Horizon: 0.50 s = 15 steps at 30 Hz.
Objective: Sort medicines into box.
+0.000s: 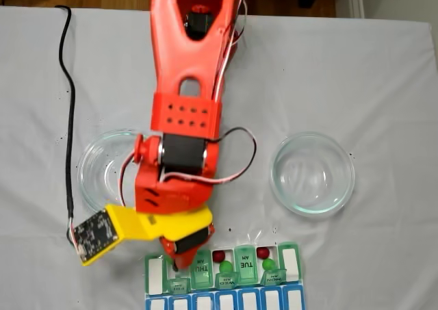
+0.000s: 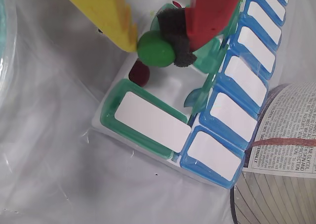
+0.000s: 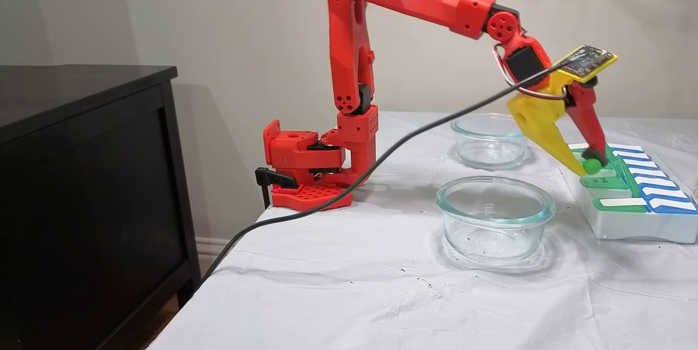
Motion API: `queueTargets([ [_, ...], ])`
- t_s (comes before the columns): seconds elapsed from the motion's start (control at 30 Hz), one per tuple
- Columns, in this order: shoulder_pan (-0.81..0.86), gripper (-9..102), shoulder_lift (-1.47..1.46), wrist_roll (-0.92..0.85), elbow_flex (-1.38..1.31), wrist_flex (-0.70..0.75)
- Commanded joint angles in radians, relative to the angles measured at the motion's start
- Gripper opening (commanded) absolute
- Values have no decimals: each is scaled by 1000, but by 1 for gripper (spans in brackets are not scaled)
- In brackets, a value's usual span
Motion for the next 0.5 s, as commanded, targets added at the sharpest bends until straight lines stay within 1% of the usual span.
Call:
queueTargets([
  [0.0,-9,0,-5,-5,-141,-23],
  [0.13,-8,0,-55,11,-206,-20],
  [0.23,-20,0,-97,-21,-235,-5],
  [0.47,-11,0,-107,-8,-262,-11],
])
